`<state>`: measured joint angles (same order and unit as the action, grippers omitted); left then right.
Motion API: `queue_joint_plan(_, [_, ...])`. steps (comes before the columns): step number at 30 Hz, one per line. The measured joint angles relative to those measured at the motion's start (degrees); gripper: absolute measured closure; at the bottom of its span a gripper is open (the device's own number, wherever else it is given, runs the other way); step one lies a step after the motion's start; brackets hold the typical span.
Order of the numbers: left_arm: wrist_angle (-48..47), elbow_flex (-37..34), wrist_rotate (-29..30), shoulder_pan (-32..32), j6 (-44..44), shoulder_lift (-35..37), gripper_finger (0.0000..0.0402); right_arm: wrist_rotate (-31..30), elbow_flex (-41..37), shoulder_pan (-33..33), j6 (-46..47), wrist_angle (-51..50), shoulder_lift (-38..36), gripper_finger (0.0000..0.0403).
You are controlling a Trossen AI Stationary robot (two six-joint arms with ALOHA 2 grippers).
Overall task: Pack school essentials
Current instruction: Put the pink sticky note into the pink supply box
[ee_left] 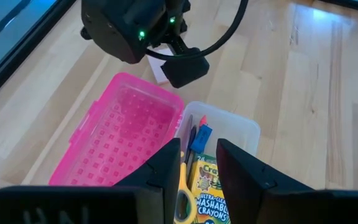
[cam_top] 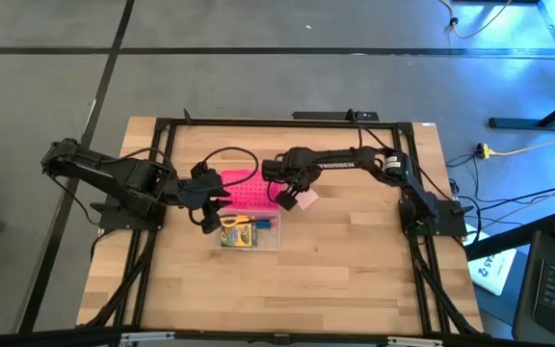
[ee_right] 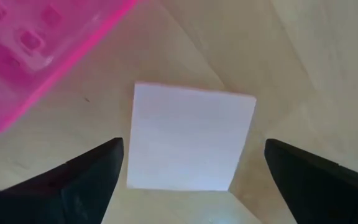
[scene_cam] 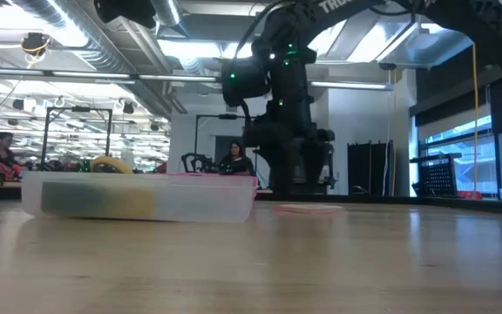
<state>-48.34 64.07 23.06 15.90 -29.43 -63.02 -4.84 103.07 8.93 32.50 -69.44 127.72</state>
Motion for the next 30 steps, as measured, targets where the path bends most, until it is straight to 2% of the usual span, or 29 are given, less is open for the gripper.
queue_joint_plan(16, [0.0, 0.0, 0.0, 0.0, 0.0, 0.0, 0.0304, 3.0, -4.9, -0.1, -1.0, 4.1, 0.0, 0.0011])
queue_joint_plan(23, [0.0, 0.0, 0.0, 0.0, -0.1, 0.0, 0.0304, -0.2, -4.9, -0.1, 0.2, 4.0, 0.0, 0.0011])
queue_joint_plan(30, [0.0, 0.0, 0.0, 0.0, -0.1, 0.0, 0.0304, -0.6, -6.4, -0.2, 0.7, 4.6, -0.3, 0.0011])
